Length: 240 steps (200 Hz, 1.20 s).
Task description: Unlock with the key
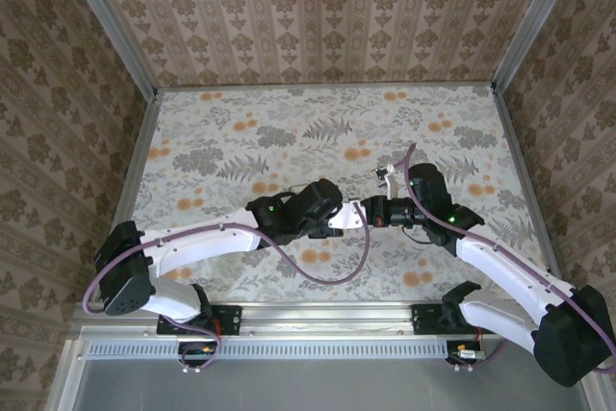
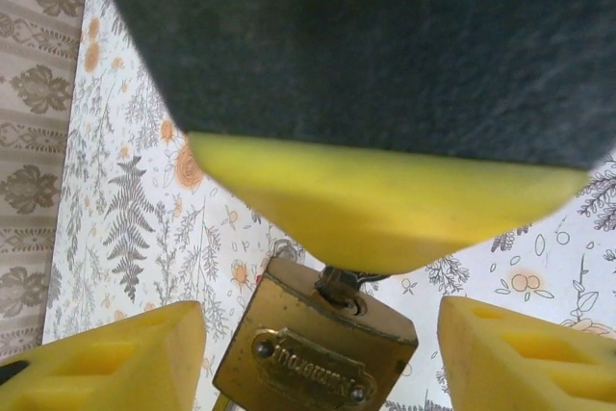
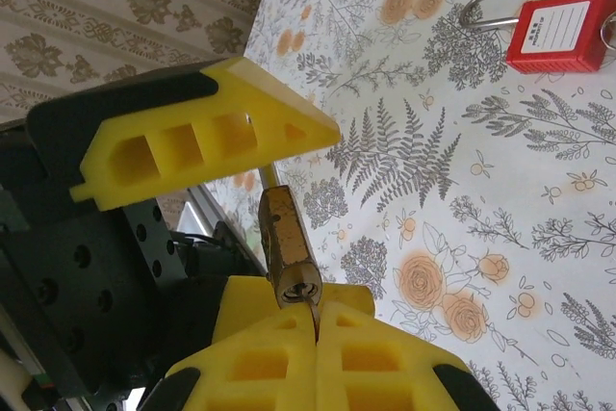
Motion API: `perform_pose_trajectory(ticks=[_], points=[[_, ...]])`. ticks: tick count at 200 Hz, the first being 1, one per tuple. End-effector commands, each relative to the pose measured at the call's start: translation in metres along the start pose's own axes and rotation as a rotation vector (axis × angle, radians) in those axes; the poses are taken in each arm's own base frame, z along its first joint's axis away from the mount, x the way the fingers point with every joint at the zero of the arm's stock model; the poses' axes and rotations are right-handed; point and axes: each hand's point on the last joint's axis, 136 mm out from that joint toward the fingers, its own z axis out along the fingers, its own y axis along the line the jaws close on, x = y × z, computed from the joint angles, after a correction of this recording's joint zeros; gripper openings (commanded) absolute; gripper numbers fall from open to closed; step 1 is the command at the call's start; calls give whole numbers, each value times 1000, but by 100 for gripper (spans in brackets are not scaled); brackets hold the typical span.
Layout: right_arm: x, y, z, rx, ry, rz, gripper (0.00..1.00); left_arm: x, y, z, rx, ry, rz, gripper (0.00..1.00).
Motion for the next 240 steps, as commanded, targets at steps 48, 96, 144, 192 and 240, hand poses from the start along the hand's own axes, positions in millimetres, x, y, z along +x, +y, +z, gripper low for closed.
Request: perform_pose_trajectory(ticks=[48, 96, 144, 192, 240], points=[[-7, 23, -7, -66, -5, -49, 0, -8, -11, 1, 40, -21, 9, 47], [-10, 25, -5, -84, -11, -43, 0, -13, -6, -2, -5, -38, 14, 29], [-13, 26, -3, -85, -24, -24, 9, -16, -6, -1, -34, -44, 21, 22], [-22, 20, -16, -9, -97, -15, 25, -12, -11, 1, -26, -23, 24, 18], [-25, 7, -26, 60, -138, 21, 33, -9, -14, 4, -14, -6, 23, 17]])
